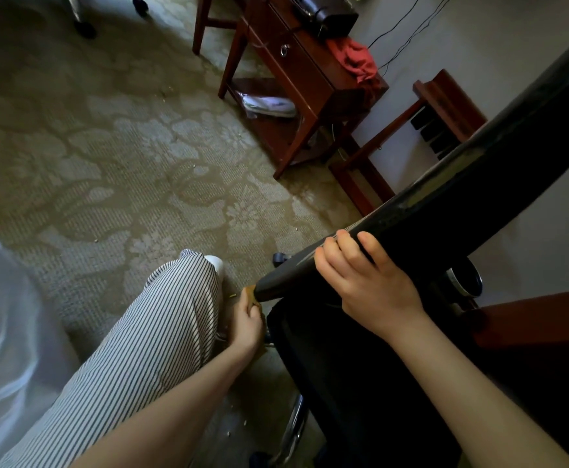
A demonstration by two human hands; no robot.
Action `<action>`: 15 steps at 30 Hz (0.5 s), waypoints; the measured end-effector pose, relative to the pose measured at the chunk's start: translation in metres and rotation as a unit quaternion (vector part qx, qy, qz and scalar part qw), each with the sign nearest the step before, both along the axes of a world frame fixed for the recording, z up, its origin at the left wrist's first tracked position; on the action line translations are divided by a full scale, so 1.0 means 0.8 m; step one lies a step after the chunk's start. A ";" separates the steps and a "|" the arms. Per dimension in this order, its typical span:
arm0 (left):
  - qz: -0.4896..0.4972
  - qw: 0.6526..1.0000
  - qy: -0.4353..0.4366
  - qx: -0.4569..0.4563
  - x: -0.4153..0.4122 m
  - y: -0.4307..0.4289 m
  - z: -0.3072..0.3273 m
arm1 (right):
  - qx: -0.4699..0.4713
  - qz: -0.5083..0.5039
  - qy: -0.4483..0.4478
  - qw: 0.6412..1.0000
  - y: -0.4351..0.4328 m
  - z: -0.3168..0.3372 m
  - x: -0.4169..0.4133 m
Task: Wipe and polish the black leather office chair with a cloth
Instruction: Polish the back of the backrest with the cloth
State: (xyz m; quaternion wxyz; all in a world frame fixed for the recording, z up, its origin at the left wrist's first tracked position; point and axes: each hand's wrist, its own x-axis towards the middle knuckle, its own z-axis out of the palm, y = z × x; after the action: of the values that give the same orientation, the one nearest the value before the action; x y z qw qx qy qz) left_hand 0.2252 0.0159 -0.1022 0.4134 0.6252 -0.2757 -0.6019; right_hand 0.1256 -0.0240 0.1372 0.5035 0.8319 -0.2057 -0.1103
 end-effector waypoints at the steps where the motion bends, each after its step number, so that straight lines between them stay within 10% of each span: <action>1: 0.011 0.999 -0.008 -0.040 -0.001 0.005 0.014 | 0.000 -0.002 0.002 1.000 0.000 0.001 0.001; 8: 0.009 0.948 -0.076 -0.309 -0.002 0.028 0.107 | 0.005 -0.009 0.014 1.000 -0.003 0.001 0.003; 12: -0.060 0.947 -0.252 -0.191 0.015 0.020 0.072 | 0.005 -0.013 0.017 1.000 -0.001 0.000 0.002; 15: -0.095 0.969 -0.214 -0.082 0.019 0.004 0.026 | 0.000 -0.011 0.018 1.000 0.001 0.000 0.000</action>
State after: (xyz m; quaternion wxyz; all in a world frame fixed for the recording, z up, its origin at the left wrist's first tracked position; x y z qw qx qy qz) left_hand 0.2407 0.0193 -0.0813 0.3353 0.6742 -0.4644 -0.4663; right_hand 0.1259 -0.0235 0.1373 0.5056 0.8277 -0.2054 -0.1304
